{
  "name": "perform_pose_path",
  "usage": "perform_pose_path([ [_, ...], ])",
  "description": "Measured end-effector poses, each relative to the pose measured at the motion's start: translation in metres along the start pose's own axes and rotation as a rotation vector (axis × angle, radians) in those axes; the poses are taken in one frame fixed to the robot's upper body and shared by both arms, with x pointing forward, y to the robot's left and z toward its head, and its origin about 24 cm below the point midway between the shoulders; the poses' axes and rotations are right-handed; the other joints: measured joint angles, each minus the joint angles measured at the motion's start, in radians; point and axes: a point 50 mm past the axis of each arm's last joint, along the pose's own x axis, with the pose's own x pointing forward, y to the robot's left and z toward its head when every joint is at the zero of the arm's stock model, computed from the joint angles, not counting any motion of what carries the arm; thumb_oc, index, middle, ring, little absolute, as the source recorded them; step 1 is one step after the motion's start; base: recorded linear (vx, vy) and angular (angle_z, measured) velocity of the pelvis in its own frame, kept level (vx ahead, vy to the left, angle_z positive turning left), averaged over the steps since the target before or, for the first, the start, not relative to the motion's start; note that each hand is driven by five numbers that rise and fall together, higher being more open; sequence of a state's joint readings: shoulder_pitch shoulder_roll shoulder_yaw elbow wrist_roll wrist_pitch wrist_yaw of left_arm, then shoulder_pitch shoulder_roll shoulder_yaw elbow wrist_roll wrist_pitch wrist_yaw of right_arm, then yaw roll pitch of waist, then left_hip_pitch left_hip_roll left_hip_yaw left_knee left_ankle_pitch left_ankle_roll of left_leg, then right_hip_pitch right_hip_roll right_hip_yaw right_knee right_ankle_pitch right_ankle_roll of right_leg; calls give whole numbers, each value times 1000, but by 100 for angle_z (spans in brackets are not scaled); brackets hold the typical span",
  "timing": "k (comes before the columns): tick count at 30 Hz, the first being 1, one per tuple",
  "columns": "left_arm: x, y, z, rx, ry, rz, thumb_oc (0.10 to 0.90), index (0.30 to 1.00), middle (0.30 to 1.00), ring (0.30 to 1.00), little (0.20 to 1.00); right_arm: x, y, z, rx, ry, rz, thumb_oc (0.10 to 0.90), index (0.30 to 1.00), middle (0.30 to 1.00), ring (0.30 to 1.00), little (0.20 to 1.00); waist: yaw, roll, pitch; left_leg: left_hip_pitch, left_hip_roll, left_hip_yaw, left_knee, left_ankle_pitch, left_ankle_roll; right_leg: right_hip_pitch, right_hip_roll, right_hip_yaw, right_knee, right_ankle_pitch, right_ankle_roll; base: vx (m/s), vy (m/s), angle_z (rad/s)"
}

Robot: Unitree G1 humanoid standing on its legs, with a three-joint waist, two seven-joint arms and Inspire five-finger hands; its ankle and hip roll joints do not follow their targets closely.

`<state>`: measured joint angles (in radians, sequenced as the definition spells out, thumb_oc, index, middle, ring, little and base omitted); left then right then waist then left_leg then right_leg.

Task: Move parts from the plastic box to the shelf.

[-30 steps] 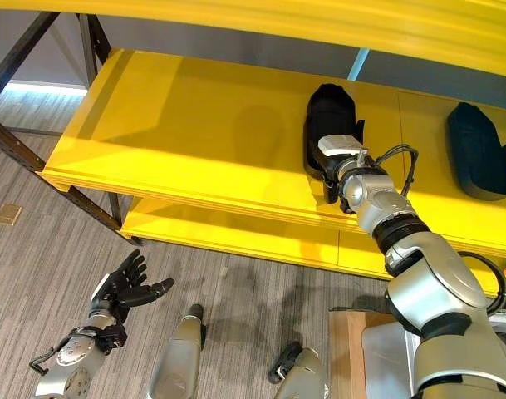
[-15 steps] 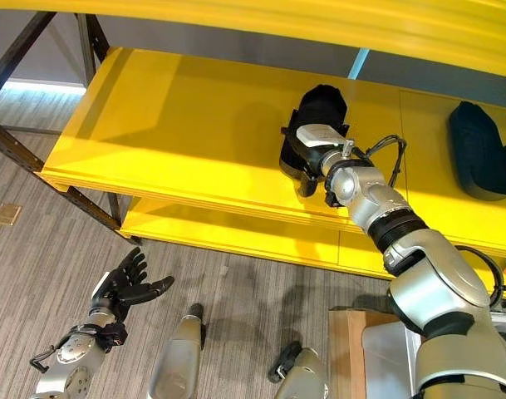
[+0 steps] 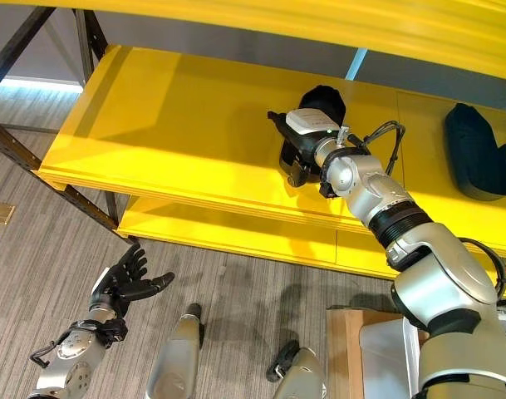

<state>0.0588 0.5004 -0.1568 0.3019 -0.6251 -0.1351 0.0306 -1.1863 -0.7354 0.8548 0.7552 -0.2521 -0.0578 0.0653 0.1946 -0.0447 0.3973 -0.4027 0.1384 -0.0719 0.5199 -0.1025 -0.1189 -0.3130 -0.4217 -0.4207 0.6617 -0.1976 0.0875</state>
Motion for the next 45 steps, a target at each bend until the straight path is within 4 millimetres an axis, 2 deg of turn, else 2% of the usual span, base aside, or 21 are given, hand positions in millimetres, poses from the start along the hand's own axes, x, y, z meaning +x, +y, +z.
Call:
perform_pose_path([
  [7,1,1,2,3,-4,1,900,1000,1000,1000,1000,0,-2,6,30,-27,-10,900,1000,1000,1000,1000,-3,-3,2,-1,2,8,0,-3,4,0,5,4,-17,11,2,3,1,-2],
  [14,2,0,3,3,-8,-1,900,1000,1000,1000,1000,-1,-13,40,92,-184,-51,900,1000,1000,1000,1000,-23,-7,3,-1,1,13,4,-8,8,1,5,6,-23,19,10,0,0,0],
  [28,1,2,2,-32,-4,8,900,1000,1000,1000,1000,8,0,74,183,-269,-23,900,1000,1000,1000,1000,-9,-7,4,-15,0,7,14,-12,9,-1,5,1,-26,19,9,-1,0,0],
  [39,1,2,2,-32,-4,9,900,1000,1000,1000,1000,14,13,80,216,-256,10,900,1000,1000,1000,1000,2,-8,5,-24,-2,6,19,-13,10,-7,3,1,-25,19,8,0,0,0],
  [42,0,2,1,-32,-4,11,900,1000,1000,1000,1000,14,34,68,242,-190,60,900,1000,1000,1000,1000,1,-7,8,-34,-2,7,22,-13,10,-17,4,3,-25,23,5,0,0,0],
  [45,0,2,1,-32,-4,10,900,1000,1000,1000,1000,11,45,62,280,-167,70,900,1000,1000,1000,1000,-2,-5,9,-33,-1,11,25,-14,11,-17,5,5,-25,23,6,-10,5,-1],
])
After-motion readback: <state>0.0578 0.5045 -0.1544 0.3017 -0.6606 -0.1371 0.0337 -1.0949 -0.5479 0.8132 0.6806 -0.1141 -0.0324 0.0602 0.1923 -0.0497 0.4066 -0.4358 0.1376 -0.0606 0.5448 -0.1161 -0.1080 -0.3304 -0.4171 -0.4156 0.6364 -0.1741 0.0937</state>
